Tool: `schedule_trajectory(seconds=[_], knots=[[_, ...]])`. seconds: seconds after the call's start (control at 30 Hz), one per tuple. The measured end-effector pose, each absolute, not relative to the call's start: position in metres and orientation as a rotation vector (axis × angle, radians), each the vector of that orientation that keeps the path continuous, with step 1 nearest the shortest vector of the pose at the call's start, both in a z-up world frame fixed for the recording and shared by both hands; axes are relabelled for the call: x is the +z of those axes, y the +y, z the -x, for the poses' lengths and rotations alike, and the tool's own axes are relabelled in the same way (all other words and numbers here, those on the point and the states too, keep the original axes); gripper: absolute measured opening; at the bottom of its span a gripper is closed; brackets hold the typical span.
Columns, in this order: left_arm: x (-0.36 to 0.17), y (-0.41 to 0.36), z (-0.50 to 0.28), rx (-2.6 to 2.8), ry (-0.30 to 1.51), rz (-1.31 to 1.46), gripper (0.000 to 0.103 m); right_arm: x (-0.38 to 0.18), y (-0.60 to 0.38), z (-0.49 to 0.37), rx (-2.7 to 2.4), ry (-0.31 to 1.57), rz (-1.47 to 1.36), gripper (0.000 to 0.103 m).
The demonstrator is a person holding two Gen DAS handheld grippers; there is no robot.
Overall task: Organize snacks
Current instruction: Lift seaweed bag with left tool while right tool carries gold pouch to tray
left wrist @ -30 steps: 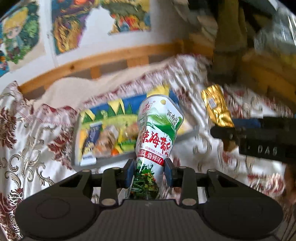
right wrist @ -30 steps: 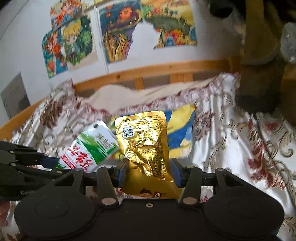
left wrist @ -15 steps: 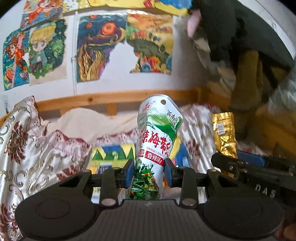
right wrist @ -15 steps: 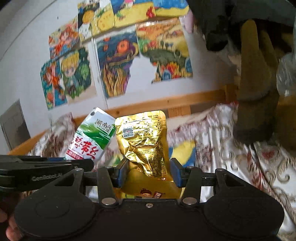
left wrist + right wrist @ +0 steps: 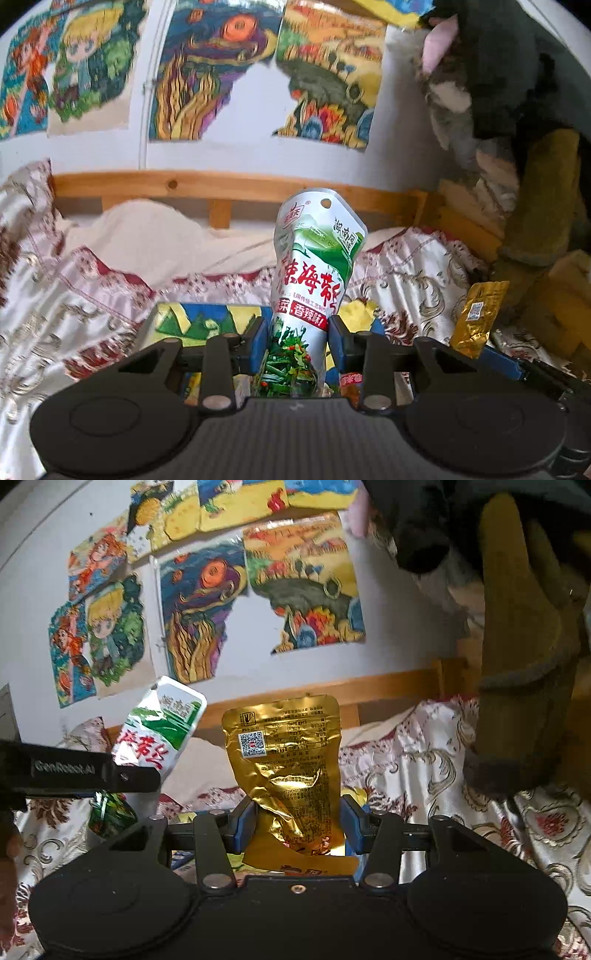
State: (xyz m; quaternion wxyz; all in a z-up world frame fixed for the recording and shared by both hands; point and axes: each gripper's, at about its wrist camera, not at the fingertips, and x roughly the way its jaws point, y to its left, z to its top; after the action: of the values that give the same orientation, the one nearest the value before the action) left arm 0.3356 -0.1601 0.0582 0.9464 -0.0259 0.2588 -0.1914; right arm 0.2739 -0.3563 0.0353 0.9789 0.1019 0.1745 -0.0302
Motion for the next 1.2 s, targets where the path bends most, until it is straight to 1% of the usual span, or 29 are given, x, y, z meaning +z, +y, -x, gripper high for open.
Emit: schedule_trajectory(seconds=[0.13,0.27,0.57,1.2], knots=[[0.037,-0.165,-0.353,-0.401,0.557,0.086,0.038,0.021,-0.363,-0.293,-0.093,0.450,-0.194,0.050],[0.020,-0.174,-0.367,-0.415,0.587,0.095,0.038,0.005,-0.377,-0.300,-0.109,0.508,-0.237,0.050],[0.003,-0.196,-0.381,-0.437,0.652,0.009,0.039,-0.014,-0.380,-0.317,-0.125,0.610,-0.223,0.050],[-0.018,-0.208,-0.387,-0.439,0.728,-0.067,0.041,-0.029,-0.379,-0.328,-0.103,0.663,-0.217,0.050]])
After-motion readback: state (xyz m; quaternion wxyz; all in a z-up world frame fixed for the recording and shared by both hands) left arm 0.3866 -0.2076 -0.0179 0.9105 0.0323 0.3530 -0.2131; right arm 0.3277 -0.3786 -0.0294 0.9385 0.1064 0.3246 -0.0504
